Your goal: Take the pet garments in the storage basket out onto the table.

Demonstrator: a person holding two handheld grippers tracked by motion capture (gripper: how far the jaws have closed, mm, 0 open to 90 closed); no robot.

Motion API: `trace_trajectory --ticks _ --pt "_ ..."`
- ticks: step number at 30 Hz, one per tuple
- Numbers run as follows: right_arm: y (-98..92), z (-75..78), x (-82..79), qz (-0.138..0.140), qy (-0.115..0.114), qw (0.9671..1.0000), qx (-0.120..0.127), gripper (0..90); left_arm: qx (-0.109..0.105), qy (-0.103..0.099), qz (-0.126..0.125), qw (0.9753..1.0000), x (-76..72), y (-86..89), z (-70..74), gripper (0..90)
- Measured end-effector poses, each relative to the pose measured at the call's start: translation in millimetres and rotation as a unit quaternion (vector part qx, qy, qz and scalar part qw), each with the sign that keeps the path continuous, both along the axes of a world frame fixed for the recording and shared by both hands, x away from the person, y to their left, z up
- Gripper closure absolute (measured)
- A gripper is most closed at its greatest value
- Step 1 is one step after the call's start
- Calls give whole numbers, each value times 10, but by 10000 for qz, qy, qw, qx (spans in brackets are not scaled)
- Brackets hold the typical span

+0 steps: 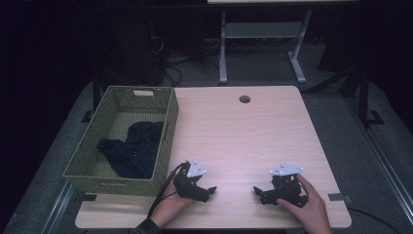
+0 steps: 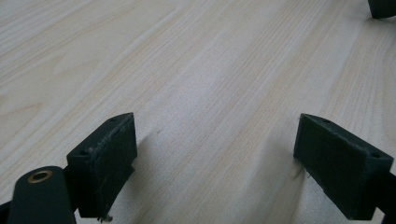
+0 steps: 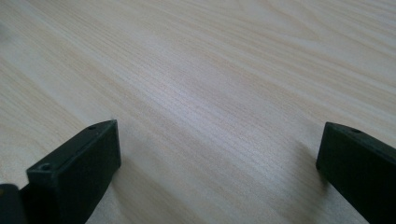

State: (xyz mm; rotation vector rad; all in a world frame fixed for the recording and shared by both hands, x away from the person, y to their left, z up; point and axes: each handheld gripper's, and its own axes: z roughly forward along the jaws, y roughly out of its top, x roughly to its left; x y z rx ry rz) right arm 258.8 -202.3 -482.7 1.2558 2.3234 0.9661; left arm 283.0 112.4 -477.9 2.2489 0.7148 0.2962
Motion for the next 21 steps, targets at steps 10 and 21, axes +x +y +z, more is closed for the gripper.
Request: trace_trajectory --ticks 10,21 --pt "0 0 0 0 -1 10000 1 0 13 12 3 10000 12 -16 4 125" --pt "0 0 0 0 0 10000 0 0 -10 202 59 9998 82 -4 73 128"
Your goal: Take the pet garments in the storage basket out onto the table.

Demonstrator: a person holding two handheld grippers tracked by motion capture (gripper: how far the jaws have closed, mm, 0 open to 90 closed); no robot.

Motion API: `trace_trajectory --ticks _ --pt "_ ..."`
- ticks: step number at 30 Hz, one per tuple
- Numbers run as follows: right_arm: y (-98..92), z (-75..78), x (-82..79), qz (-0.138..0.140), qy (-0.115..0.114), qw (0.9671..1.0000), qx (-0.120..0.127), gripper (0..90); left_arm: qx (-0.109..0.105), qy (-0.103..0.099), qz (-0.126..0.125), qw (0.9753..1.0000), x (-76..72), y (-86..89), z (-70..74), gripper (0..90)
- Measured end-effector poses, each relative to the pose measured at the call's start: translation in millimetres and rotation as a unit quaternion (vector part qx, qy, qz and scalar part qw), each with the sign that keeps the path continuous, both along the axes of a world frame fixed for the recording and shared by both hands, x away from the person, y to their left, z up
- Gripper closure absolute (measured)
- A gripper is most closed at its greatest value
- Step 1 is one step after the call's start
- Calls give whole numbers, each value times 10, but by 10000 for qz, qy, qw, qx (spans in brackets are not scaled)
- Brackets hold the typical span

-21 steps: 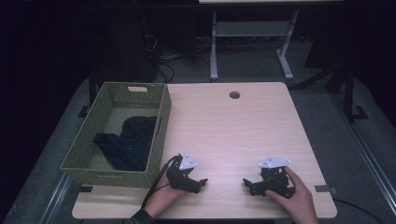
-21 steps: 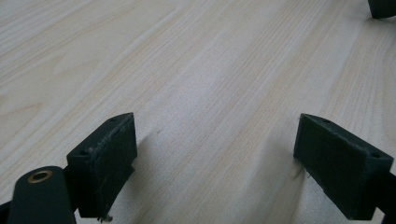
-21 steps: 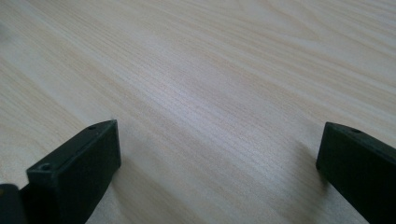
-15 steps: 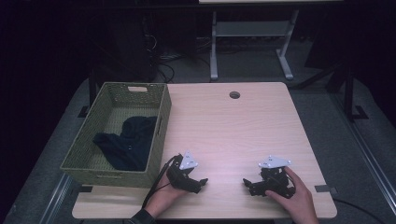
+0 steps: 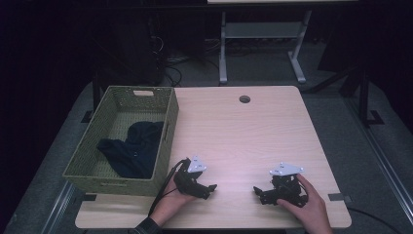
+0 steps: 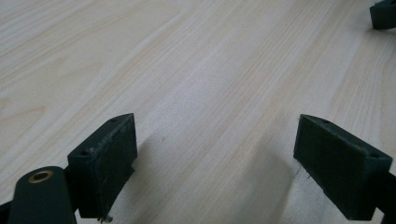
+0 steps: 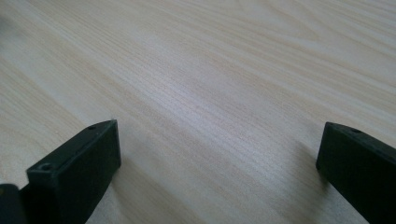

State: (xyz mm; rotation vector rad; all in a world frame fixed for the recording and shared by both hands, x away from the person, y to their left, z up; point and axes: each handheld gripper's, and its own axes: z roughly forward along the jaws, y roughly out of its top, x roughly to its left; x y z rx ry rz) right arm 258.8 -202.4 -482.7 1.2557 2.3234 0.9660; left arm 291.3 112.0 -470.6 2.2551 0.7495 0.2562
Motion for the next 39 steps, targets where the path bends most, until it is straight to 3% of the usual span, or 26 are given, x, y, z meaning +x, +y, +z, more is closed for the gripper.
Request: trace_trajectory --ticks 21,39 --pt "0 0 0 0 1 10000 2 0 -101 -183 5 9998 23 25 161 132" --pt "1 -1 0 -3 -4 10000 6 0 -252 -155 -64 9995 31 2 299 132"
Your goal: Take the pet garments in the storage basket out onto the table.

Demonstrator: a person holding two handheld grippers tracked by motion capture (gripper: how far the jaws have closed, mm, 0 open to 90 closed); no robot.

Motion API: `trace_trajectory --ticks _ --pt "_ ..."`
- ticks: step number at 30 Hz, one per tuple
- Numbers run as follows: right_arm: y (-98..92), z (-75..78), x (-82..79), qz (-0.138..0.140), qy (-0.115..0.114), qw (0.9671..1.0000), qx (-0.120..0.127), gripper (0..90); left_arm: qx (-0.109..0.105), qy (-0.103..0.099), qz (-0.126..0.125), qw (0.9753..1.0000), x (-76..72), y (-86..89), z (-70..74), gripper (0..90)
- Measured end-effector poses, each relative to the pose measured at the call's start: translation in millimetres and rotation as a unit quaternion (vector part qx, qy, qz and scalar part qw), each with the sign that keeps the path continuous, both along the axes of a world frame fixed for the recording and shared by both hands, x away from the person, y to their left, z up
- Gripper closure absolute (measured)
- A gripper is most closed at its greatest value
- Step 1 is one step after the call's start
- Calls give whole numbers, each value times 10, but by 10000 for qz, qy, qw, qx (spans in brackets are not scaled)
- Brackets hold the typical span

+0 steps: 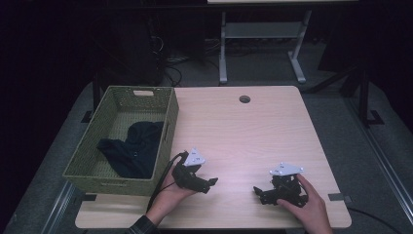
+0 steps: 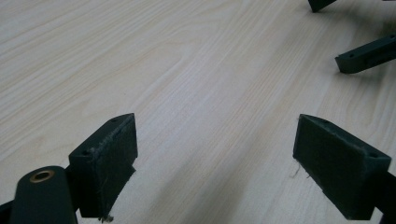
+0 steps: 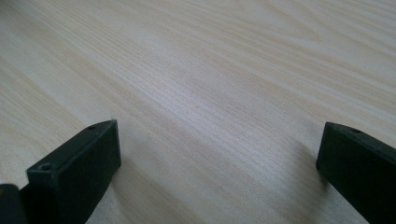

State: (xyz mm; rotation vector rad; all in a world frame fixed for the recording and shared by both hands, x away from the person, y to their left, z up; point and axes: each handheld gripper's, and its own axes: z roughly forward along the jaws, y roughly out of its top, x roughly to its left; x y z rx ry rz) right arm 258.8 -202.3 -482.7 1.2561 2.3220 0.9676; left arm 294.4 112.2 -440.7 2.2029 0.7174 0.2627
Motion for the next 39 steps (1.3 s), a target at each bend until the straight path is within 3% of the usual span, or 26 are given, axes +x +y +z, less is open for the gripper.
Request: trace_trajectory --ticks 12,39 --pt "0 0 0 0 0 10000 1 0 -175 -79 62 9998 21 2 131 132" --pt "0 0 0 -2 -1 10000 3 0 -287 -106 21 9995 112 -13 387 132"
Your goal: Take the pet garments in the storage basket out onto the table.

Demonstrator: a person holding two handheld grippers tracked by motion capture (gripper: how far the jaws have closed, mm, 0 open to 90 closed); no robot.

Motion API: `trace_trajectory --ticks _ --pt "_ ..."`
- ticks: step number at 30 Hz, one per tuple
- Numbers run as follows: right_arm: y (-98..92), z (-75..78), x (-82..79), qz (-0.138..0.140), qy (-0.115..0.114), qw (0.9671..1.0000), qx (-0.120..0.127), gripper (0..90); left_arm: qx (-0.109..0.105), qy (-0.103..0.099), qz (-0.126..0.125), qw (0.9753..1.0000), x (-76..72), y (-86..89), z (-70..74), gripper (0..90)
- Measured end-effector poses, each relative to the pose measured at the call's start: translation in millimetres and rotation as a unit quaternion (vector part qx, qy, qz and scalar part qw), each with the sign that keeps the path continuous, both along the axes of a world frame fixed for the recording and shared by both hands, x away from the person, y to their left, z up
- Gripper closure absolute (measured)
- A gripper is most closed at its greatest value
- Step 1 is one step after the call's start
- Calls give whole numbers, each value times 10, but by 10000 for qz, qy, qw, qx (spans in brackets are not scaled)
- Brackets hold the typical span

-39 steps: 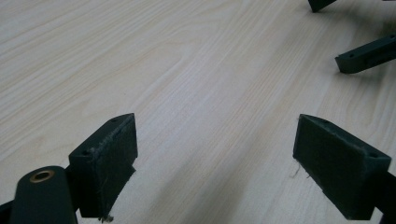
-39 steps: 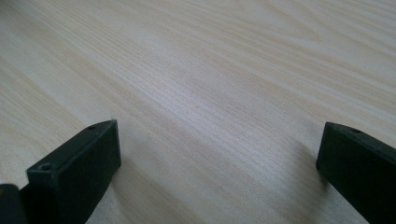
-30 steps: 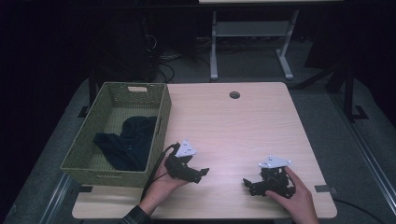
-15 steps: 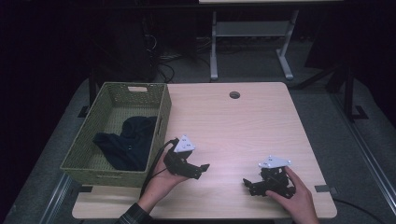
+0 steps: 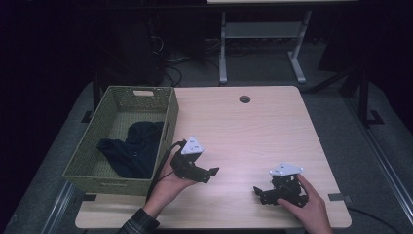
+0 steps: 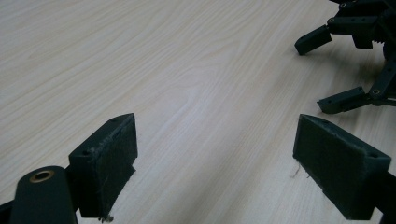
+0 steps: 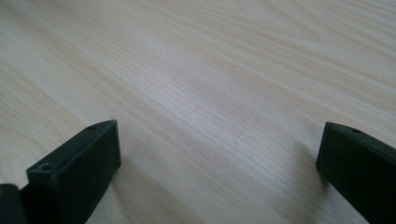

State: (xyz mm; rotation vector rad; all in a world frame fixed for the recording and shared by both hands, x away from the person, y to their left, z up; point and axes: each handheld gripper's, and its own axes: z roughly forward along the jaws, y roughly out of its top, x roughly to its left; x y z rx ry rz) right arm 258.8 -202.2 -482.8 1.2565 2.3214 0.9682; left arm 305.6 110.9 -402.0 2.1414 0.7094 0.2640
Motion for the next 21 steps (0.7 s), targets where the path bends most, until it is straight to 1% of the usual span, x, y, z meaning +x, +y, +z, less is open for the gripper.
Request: trace_trajectory --ticks 1,3,5,8,11,12,13,14,15,18,20,21 --pt "0 0 0 0 1 10000 0 0 29 -9 -23 10000 7 6 13 132" --pt "-1 -1 1 9 -10 10000 -6 0 -31 -1 8 10000 11 4 34 133" --pt "1 1 -1 -5 7 10000 5 0 -12 -24 -10 10000 25 12 60 134" --pt "0 0 0 -1 0 10000 1 0 -61 -24 30 10000 40 18 95 136" --pt "0 0 0 0 -1 10000 1 0 -35 -54 13 10000 65 32 143 136" --pt "0 0 0 -1 0 10000 1 0 -78 -40 30 10000 72 33 157 136" --pt "0 0 0 0 -1 10000 1 0 -38 -45 10 10000 79 39 170 136" --pt "0 0 0 0 -2 10000 1 0 -59 -53 22 10000 84 37 182 136" --pt "0 0 0 -1 -1 10000 2 0 -37 -61 5 10000 93 45 200 136" --pt "0 0 0 0 -1 10000 2 0 -44 -72 9 10000 116 62 239 136" --pt "0 0 0 0 -1 10000 2 0 -91 -73 31 9999 128 70 260 136" --pt "0 0 0 2 0 10000 4 0 -34 -66 -4 10000 144 83 280 136"
